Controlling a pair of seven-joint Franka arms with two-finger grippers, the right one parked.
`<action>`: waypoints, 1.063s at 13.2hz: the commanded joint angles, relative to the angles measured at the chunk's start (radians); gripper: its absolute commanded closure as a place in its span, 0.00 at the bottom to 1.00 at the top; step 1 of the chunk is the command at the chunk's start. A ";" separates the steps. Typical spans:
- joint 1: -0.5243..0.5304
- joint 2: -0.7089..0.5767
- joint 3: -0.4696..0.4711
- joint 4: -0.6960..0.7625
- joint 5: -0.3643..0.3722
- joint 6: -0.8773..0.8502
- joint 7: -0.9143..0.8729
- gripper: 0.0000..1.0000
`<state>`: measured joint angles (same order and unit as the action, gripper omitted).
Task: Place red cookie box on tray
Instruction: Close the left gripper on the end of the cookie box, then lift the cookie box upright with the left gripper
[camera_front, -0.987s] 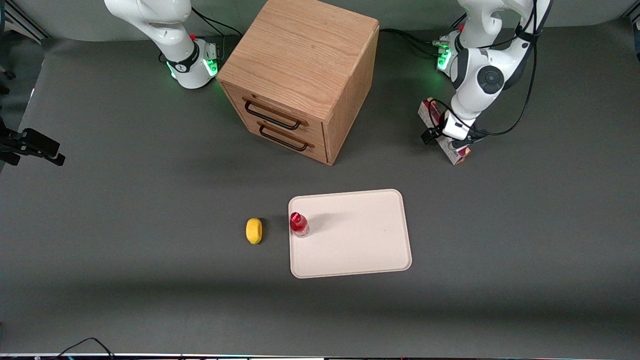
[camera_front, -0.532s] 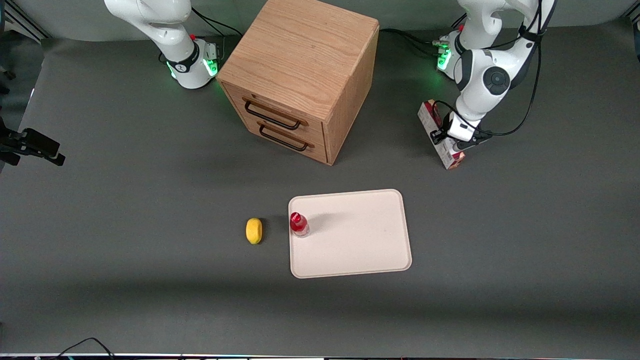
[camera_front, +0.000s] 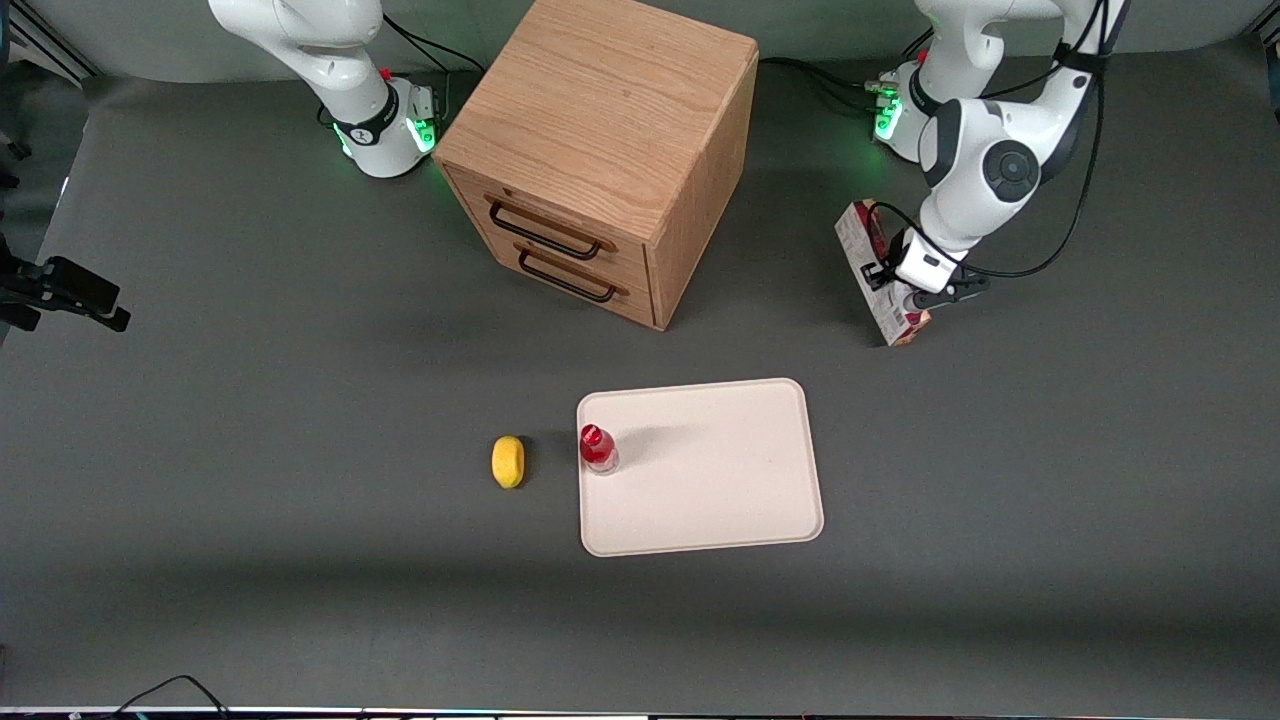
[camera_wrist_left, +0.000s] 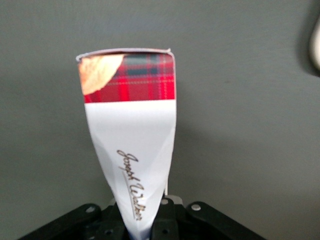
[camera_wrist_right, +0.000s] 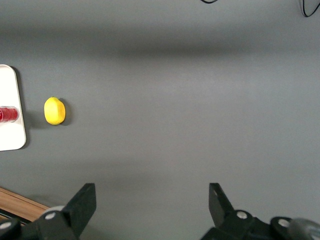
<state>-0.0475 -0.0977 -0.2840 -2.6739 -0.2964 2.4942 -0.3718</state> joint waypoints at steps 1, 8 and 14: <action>0.008 -0.068 0.077 0.208 0.136 -0.319 -0.006 1.00; 0.006 -0.033 0.086 0.791 0.243 -0.908 0.014 1.00; -0.009 0.123 0.047 0.963 0.237 -0.873 -0.010 1.00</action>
<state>-0.0426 -0.0722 -0.2054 -1.8142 -0.0687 1.6139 -0.3670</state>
